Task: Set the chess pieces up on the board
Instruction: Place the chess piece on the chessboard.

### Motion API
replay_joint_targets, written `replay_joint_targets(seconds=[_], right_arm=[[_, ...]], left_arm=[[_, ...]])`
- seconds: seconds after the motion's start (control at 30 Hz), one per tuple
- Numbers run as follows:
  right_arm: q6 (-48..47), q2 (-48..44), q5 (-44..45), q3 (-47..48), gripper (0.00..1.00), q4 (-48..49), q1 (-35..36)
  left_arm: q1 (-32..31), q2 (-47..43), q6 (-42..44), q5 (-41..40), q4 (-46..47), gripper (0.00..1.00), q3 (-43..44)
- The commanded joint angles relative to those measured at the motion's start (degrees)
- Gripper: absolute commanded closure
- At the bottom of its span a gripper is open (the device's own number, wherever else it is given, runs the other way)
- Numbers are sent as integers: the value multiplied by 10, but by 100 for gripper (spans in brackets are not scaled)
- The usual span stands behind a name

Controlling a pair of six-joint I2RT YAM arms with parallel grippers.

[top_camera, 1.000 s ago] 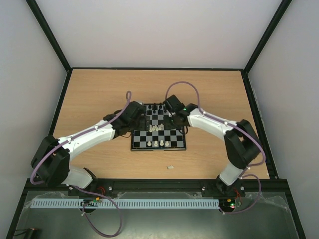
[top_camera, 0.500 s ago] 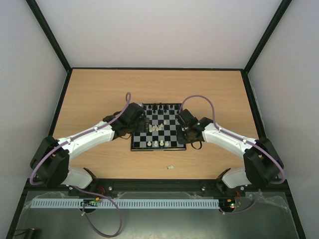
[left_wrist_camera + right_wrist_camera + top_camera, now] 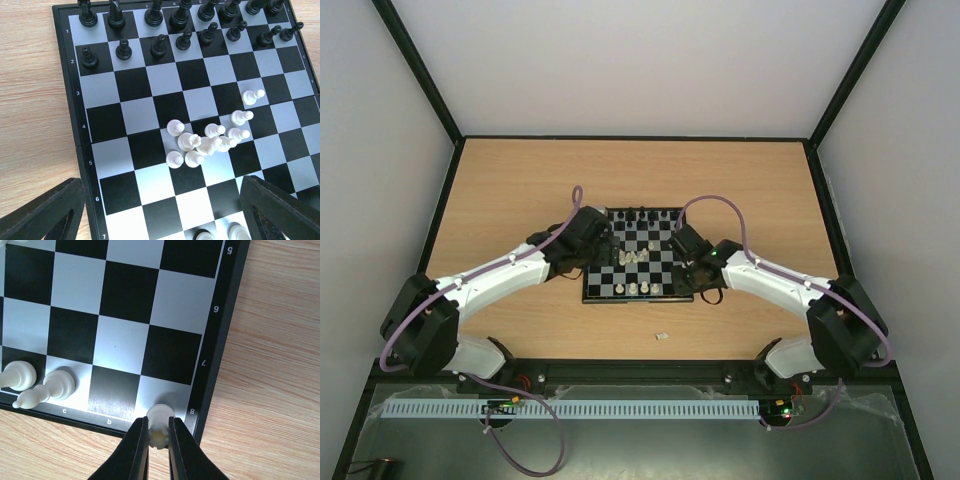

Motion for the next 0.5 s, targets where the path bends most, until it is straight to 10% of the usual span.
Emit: replay_joint_targets(seconds=[0.0,0.47], right_arm=[[11,10,7,-12,89,-18,8],[7,30,12,-9,80,-4,11]], left_arm=[[1,-4,-1,5,6,12,-3],[1,-12,-1,2,2,12,-5]])
